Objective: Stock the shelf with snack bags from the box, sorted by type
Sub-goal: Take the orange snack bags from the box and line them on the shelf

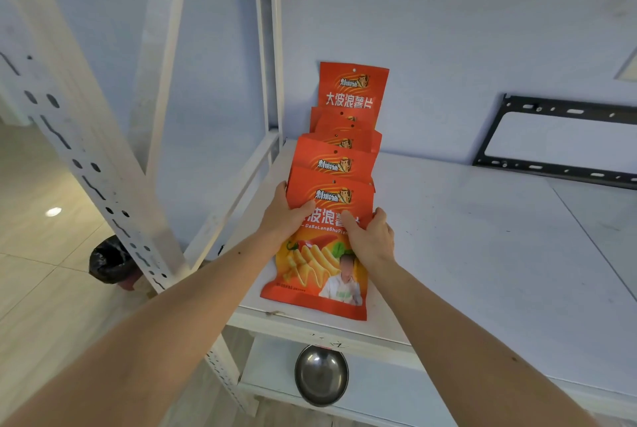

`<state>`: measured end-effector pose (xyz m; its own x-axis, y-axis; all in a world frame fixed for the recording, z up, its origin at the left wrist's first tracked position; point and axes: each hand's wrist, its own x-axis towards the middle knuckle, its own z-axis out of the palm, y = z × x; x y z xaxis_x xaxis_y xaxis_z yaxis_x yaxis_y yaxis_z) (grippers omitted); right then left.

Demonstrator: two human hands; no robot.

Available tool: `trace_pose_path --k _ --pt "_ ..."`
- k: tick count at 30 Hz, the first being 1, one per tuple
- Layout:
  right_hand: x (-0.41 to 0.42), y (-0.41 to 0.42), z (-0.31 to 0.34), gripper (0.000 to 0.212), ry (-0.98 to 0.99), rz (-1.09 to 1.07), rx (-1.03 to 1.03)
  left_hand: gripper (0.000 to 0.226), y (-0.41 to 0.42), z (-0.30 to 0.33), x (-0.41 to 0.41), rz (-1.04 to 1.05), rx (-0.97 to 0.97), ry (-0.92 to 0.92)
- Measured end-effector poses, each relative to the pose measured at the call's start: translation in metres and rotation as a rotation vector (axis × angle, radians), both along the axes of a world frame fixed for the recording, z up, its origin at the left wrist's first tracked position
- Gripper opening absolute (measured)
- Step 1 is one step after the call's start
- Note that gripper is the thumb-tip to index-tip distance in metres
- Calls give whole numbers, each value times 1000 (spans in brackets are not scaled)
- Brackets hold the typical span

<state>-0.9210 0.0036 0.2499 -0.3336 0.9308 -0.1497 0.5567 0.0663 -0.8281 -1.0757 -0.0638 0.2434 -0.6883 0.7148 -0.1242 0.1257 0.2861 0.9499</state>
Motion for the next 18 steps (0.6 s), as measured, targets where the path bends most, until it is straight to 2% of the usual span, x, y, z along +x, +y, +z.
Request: trace_pose_path --k 6,11,15,18 --pt "13 3 6 77 -13 -4 20 81 -6 11 4 11 -106 198" --pt "37 5 14 66 -51 5 122 70 -2 29 11 39 -190 628" --pt "68 9 21 53 -124 -20 234 72 9 45 33 -55 -208 908" --pt "105 12 24 45 -213 -27 321 73 24 52 61 -195 -235 1002"
